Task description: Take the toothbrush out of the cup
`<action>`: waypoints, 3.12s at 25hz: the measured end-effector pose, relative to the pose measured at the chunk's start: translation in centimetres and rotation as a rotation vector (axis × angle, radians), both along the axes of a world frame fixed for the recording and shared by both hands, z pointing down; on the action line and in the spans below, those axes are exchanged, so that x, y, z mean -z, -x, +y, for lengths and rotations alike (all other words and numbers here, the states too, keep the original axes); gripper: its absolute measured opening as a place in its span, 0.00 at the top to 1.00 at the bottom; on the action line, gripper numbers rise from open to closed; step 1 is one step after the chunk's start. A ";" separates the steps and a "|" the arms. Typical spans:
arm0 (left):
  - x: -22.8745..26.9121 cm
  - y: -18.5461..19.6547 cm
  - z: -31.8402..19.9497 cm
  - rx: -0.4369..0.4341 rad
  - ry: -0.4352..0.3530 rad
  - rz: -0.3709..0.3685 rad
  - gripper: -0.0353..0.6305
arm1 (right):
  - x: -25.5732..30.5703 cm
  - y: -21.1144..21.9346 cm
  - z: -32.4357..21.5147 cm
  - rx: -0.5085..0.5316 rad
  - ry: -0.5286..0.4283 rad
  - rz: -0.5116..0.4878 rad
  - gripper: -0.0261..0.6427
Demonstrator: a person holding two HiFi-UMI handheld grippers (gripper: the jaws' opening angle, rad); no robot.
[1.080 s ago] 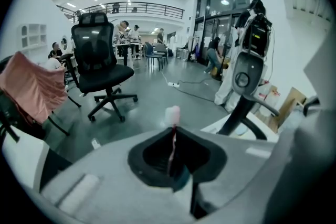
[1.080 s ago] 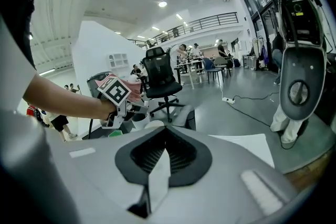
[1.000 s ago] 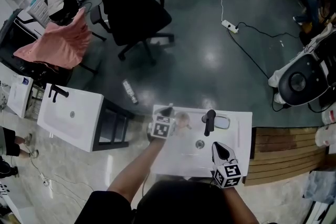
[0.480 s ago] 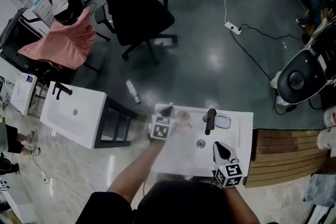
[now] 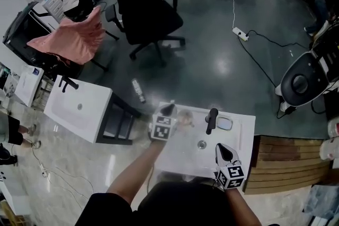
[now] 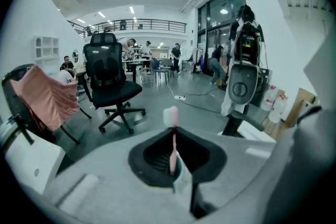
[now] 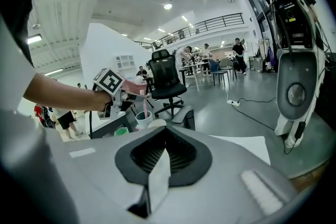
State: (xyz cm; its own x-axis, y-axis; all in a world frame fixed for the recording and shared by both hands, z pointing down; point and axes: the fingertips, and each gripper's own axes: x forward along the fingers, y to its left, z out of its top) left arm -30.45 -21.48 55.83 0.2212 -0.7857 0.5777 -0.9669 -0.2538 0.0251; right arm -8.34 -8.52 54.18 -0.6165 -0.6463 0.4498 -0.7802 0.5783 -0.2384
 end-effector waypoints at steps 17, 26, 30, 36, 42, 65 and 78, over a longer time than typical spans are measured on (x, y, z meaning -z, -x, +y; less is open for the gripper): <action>7.8 -1.8 4.6 0.087 -0.130 -0.026 0.92 | 1.0 -1.6 2.1 0.113 -0.027 -0.072 0.96; 11.7 -7.1 6.0 0.069 -0.194 -0.023 0.92 | 3.3 -4.6 2.3 0.104 -0.057 -0.113 0.96; 12.1 -10.8 6.5 0.053 -0.209 -0.011 0.92 | 3.7 -7.2 2.8 0.081 -0.071 -0.128 0.96; 11.3 -17.9 6.6 0.004 -0.209 0.022 0.92 | 3.3 -12.5 3.9 0.036 -0.083 -0.131 0.96; 11.6 -24.2 6.6 -0.048 -0.224 0.053 0.92 | 3.8 -17.0 5.0 -0.023 -0.097 -0.133 0.96; 3.7 -43.0 9.5 -0.313 -0.067 0.156 0.92 | 0.0 -29.8 9.4 -0.263 -0.045 -0.112 0.96; -5.2 -48.1 9.7 -0.340 0.133 0.248 0.92 | -3.5 -34.4 9.5 -0.353 0.011 -0.081 0.96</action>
State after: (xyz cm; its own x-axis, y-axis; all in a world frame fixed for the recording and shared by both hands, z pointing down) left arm 17.70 -11.74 61.04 0.5990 -0.5664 0.5660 -0.7895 -0.5356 0.2997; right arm 26.06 1.02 57.71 -0.3897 -0.8212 0.4168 -0.9098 0.2733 -0.3123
